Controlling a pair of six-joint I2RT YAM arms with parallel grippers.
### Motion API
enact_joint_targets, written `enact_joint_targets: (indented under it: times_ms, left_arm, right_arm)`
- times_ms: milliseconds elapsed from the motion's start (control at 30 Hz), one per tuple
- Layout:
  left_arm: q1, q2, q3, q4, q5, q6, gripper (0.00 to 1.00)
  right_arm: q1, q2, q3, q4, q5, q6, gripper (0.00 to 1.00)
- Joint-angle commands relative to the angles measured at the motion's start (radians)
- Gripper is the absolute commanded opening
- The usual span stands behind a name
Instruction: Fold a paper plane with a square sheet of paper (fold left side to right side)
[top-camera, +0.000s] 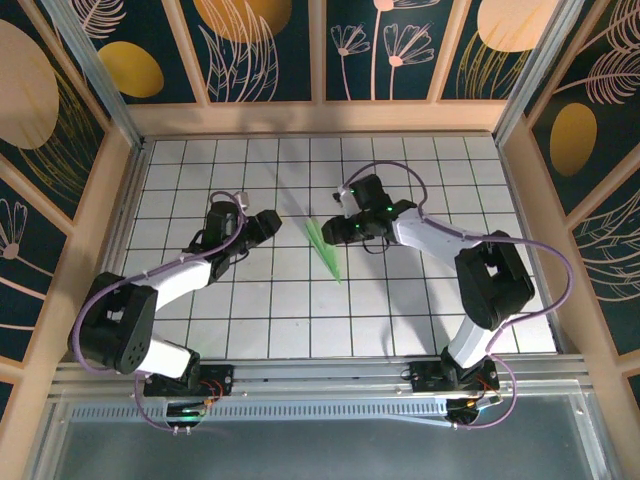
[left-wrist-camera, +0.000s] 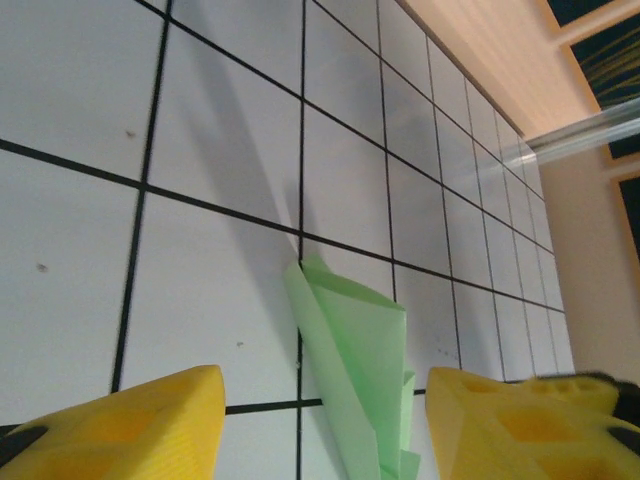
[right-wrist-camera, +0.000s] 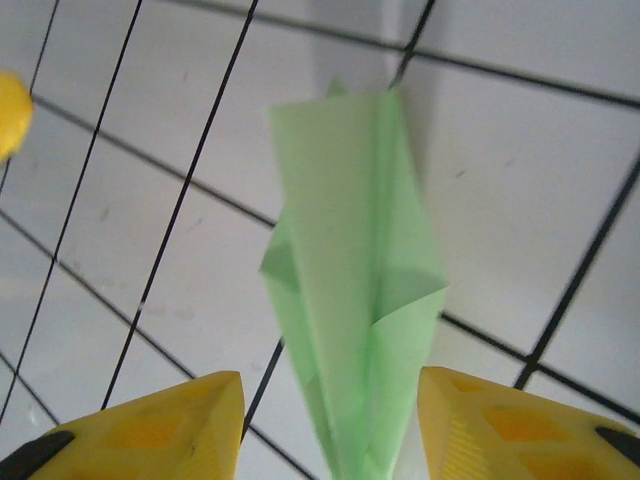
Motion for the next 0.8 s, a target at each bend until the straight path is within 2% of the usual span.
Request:
enact_joint_targets:
  times_ms: [0,333,767]
  left_arm:
    - [-0.004,-0.023,-0.016,-0.064,-0.066,0.045,0.56]
    - [-0.004,-0.009,-0.012,-0.078,-0.063,0.051,0.56]
    - [-0.003,-0.008,-0.008,-0.092,-0.064,0.059,0.56]
  right_arm:
    - [0.026,0.060,0.060,-0.119,0.022,-0.046,0.52]
    - [0.052,0.163,0.143,-0.171,0.060,-0.059,0.55]
    - [0.075,0.213,0.181,-0.198,0.085,-0.066,0.50]
